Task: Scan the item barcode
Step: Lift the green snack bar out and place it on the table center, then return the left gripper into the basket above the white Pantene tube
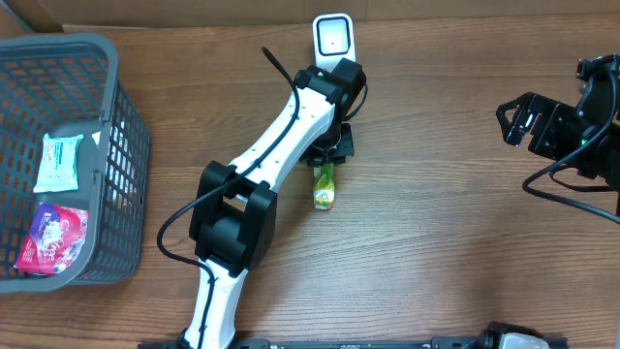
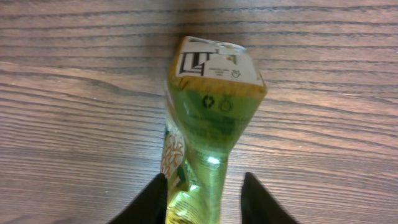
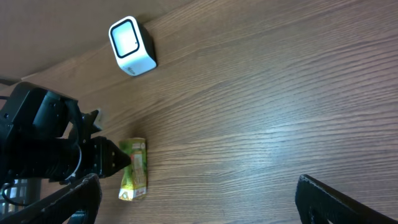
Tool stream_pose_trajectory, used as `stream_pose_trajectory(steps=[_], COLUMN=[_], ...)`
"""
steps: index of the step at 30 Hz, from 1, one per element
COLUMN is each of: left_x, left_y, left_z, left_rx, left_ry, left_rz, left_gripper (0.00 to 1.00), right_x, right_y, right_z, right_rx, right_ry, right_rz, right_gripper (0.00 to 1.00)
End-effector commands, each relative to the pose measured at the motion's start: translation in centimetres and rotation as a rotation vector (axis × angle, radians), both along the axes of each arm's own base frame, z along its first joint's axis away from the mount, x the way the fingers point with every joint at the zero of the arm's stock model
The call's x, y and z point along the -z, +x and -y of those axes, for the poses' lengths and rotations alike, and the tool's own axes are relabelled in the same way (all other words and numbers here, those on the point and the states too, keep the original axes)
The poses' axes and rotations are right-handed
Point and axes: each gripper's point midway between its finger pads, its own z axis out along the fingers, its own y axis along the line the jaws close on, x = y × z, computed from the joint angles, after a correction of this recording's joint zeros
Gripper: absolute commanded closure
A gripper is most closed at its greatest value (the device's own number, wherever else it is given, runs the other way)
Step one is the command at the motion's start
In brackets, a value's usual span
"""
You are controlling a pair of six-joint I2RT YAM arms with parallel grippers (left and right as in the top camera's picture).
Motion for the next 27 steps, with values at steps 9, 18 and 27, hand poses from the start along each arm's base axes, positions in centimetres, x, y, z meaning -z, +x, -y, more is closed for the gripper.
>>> stream_pose_trajectory(steps=[9, 18, 27], left_x=[-5.5, -24.6, -34.1], left_y=[2.4, 4.7, -2.5], left_z=[-1.7, -13.3, -32.2], left_rx=[0.048, -0.115, -0.531], left_ry=[0.004, 0.004, 0.124], left_rz=[0.102, 0.492, 0.732], left_gripper=[0.68, 0.49, 0.35], right_x=[-0.7, -0.5, -0.4], right_y=[0.2, -0.1, -0.2], right_z=[-0.1, -0.1, -0.2], right_rx=[-0.008, -0.007, -0.008], right_ry=[-0.009, -0.007, -0.005], right_rz=[0.021, 0.008, 0.000], right_gripper=[0.00, 0.00, 0.00])
